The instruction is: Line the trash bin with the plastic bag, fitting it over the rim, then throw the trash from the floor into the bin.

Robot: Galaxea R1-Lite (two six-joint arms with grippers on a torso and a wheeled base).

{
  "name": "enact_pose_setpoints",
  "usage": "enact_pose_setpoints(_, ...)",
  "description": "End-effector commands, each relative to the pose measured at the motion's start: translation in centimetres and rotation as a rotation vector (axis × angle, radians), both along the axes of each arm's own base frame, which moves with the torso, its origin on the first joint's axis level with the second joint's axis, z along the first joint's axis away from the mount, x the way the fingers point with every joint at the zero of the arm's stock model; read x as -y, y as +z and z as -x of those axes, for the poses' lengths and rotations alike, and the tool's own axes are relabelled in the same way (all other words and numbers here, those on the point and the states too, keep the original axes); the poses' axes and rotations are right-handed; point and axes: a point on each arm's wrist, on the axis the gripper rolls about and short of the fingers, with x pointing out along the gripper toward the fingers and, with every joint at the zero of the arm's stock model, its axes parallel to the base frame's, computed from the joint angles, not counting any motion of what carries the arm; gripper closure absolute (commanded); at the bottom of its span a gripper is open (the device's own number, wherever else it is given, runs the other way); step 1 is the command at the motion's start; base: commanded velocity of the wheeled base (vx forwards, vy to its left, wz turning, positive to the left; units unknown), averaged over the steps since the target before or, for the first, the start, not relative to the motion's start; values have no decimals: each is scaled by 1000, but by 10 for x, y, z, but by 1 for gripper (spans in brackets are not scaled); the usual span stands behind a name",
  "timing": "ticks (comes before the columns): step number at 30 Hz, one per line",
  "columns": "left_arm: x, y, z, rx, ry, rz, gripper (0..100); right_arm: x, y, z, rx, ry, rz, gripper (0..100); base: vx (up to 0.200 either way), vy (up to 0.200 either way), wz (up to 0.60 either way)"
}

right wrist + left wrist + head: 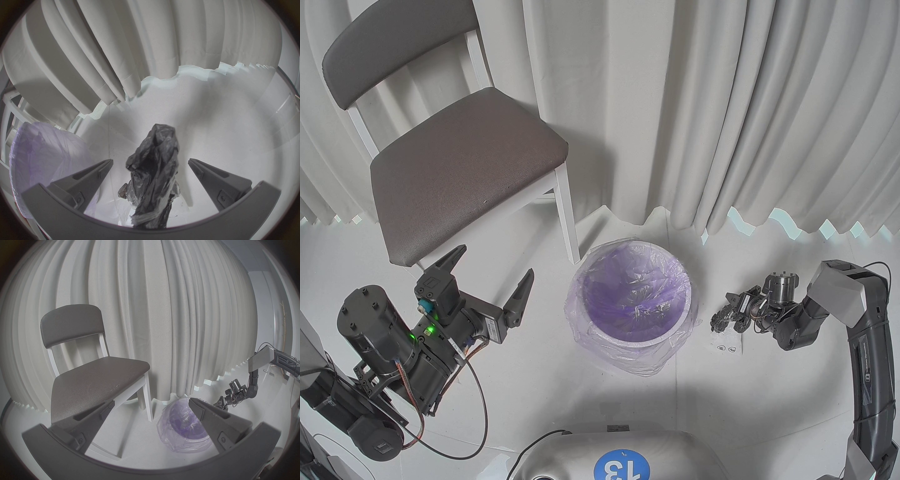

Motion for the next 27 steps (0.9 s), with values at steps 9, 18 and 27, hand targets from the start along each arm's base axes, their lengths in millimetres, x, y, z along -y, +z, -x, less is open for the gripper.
enact_pose_setpoints(9, 0, -1, 0, 10, 2, -25, 0, 2, -6, -3, 19, -8, -7, 100, 0, 0, 0)
enact_pose_setpoints(18, 0, -3, 1, 3, 2, -29, 0, 2, -6, -3, 27, -9, -6, 100, 0, 0, 0)
enact_pose_setpoints(27, 7, -13, 20, -37, -71, -67, 0, 2, -10, 2, 123, 0, -12, 100, 0, 0, 0)
